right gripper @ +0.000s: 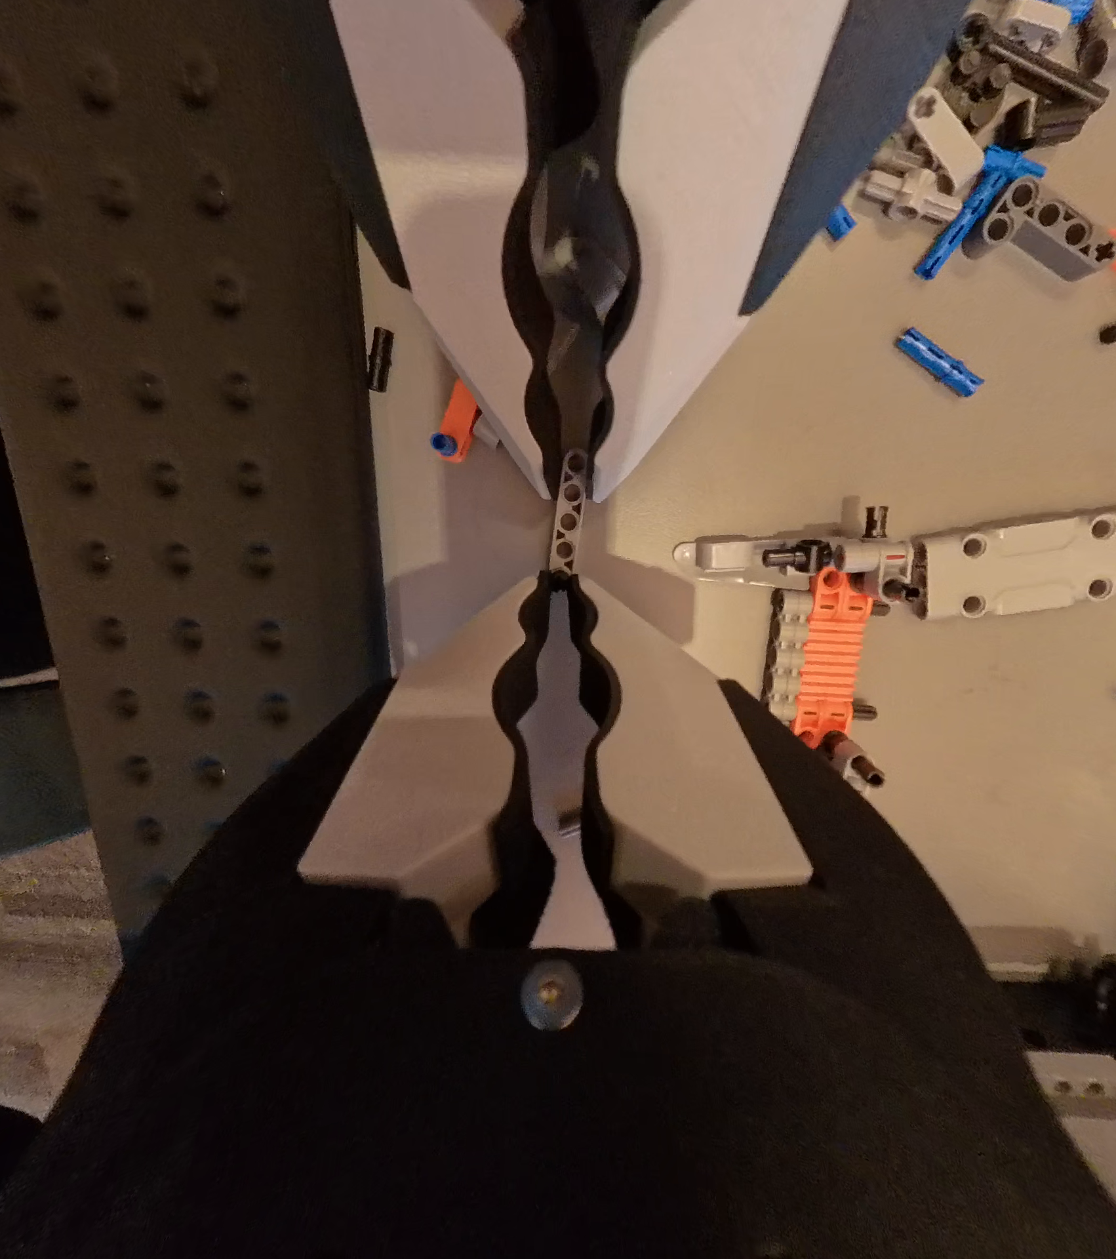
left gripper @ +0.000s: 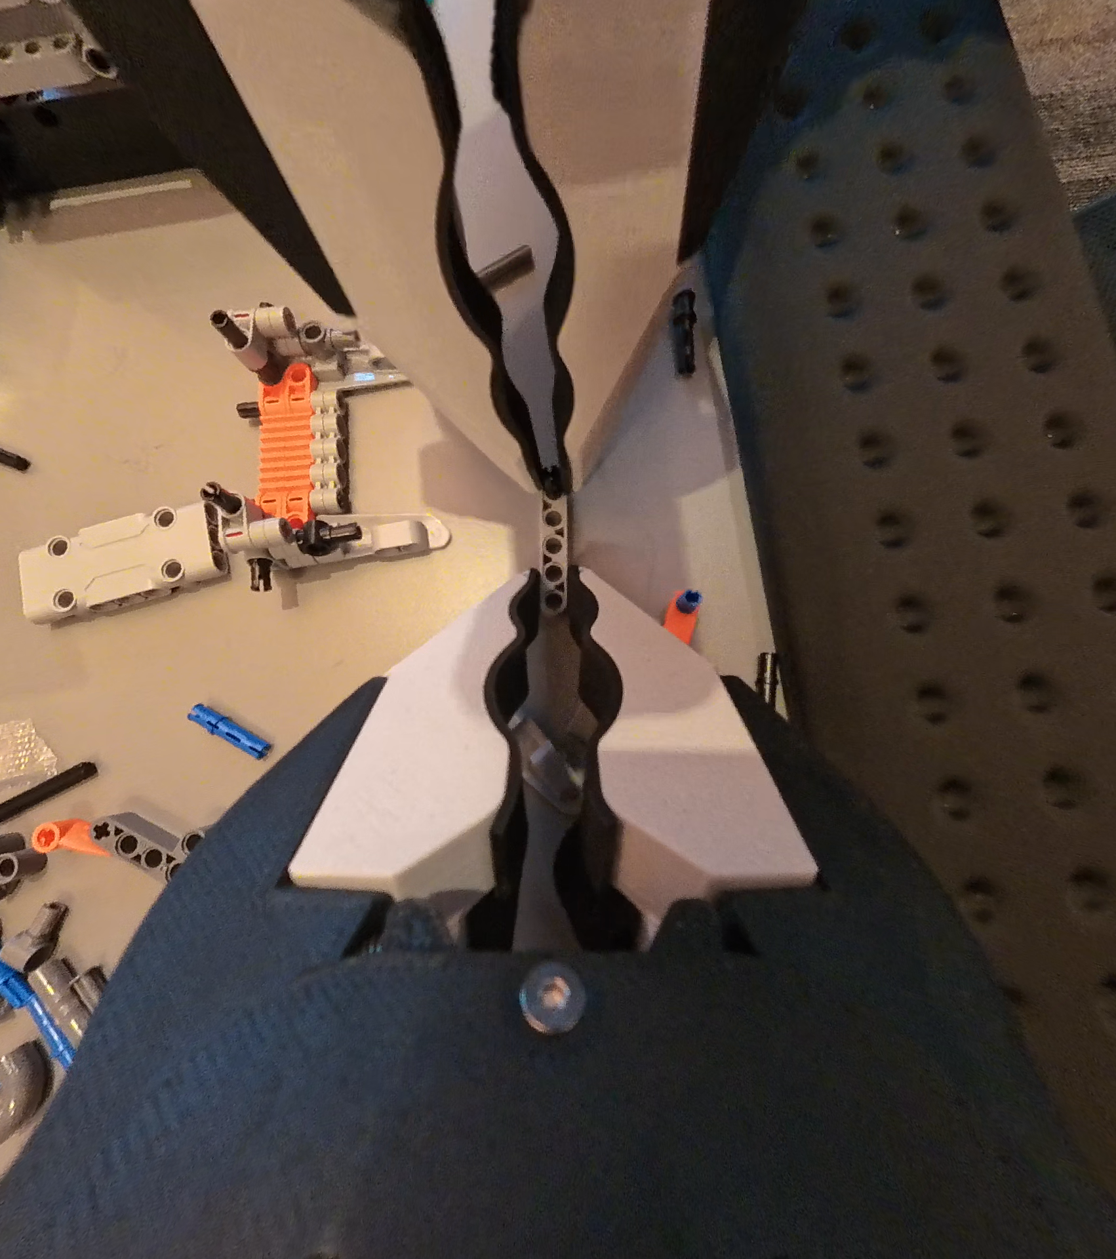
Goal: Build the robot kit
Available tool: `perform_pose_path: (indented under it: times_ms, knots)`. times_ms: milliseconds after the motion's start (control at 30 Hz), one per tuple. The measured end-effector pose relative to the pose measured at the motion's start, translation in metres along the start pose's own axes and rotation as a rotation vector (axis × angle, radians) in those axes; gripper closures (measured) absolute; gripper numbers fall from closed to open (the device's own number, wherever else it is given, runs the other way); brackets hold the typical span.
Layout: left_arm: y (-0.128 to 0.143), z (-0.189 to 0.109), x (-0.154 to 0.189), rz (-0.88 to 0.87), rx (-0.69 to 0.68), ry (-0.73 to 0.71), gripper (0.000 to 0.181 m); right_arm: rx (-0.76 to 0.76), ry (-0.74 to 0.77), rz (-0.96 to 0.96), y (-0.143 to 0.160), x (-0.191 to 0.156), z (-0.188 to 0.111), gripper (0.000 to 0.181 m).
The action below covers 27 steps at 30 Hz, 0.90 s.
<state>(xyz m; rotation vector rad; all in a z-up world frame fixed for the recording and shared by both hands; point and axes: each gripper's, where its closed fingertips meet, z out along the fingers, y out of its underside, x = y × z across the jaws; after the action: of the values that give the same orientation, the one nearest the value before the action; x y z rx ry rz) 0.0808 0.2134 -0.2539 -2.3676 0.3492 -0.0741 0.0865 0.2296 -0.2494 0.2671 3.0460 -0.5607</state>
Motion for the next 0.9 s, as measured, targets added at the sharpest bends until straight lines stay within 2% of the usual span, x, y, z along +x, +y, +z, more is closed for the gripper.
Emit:
perform_pose_path:
  times_ms: [67,167,200,600,667,767,900]
  knots:
    - [0.0,0.0,0.0,0.009,-0.006,-0.009,0.176,0.029,0.013,0.031,0.001,0.002,-0.003,0.172]
    - [-0.001,0.001,0.0,0.003,-0.003,-0.005,0.176,0.088,0.044,0.039,-0.004,0.002,-0.012,0.177]
    - [-0.001,0.001,0.0,0.0,-0.001,-0.003,0.176,0.075,0.062,0.033,-0.003,0.003,-0.011,0.181]
    - [-0.001,0.001,0.001,-0.009,0.002,0.006,0.176,0.017,0.043,0.026,-0.002,0.001,-0.008,0.181]
    - [-0.002,0.0,0.002,-0.016,0.002,0.017,0.167,0.043,0.054,0.047,-0.002,0.004,-0.01,0.181]
    - [-0.008,-0.013,-0.003,-0.037,0.046,0.007,0.161,0.063,0.079,0.073,-0.005,0.007,-0.016,0.176]
    - [-0.016,-0.053,-0.023,-0.066,0.129,-0.076,0.162,0.151,0.089,0.071,-0.023,0.004,-0.035,0.179]
